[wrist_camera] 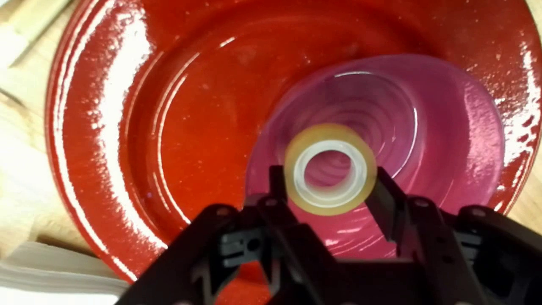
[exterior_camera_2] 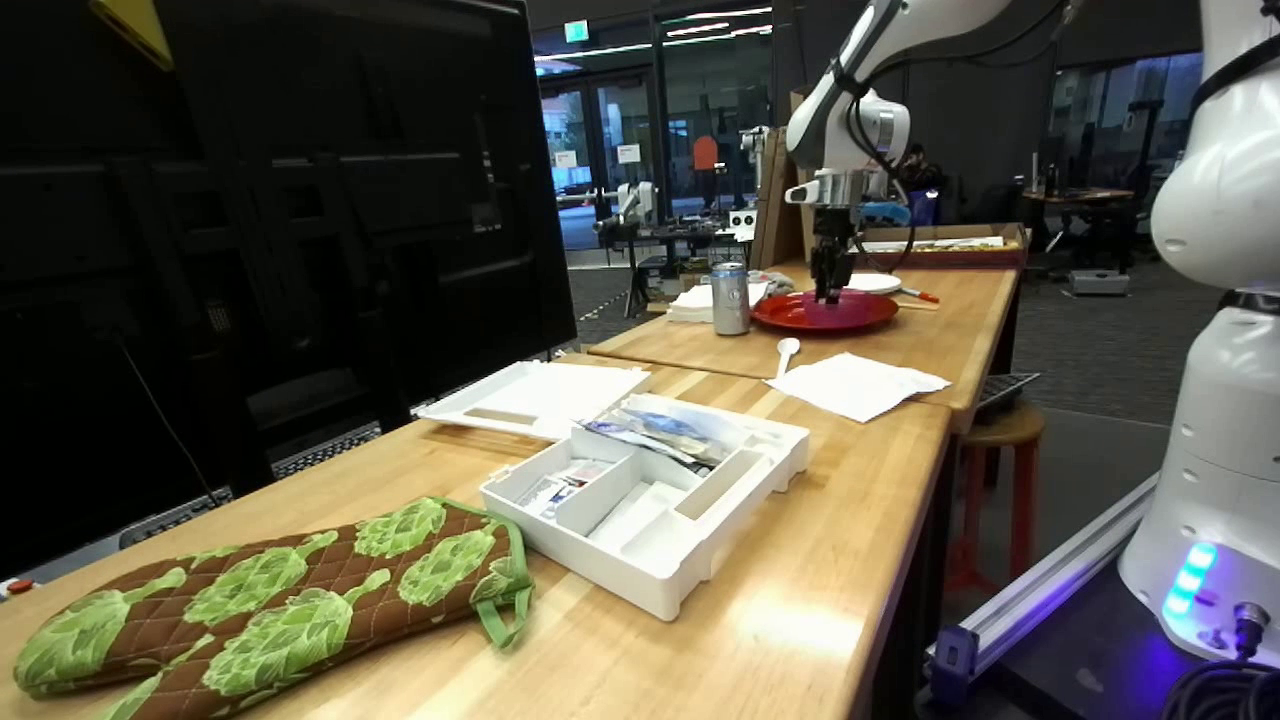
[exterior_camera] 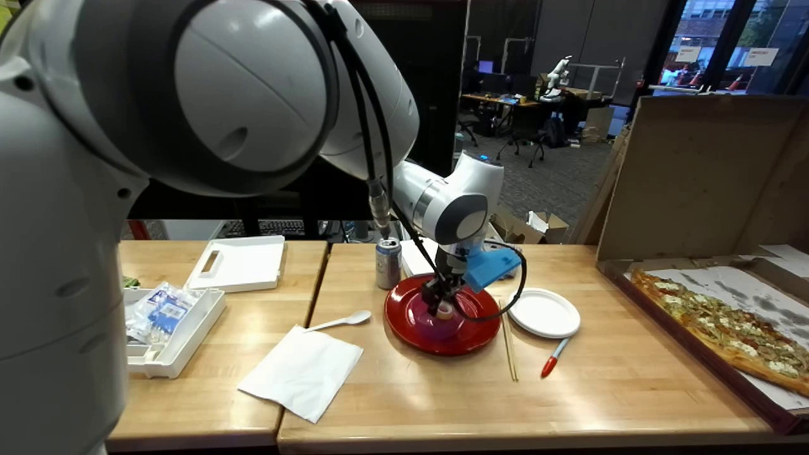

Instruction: Remove the white spoon and tape from the purple bowl.

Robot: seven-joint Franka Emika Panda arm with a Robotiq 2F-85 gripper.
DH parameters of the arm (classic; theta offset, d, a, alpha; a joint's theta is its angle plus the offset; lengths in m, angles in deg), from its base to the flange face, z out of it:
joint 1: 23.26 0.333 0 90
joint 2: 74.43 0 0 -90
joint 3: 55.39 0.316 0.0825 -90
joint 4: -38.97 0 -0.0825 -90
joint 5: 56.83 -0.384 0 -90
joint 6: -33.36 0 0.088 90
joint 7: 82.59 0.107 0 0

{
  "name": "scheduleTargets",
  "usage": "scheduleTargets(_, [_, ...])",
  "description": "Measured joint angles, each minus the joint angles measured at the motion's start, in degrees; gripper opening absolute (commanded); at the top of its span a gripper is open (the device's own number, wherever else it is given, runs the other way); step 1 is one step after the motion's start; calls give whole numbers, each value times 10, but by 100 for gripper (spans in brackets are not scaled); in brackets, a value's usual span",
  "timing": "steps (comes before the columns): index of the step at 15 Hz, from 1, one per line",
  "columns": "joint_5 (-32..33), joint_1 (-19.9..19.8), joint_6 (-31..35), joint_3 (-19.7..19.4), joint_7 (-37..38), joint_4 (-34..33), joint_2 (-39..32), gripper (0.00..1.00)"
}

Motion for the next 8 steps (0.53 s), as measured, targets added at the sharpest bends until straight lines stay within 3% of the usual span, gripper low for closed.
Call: scheduleTargets(8, [13, 1, 34, 0, -13, 51, 63, 24])
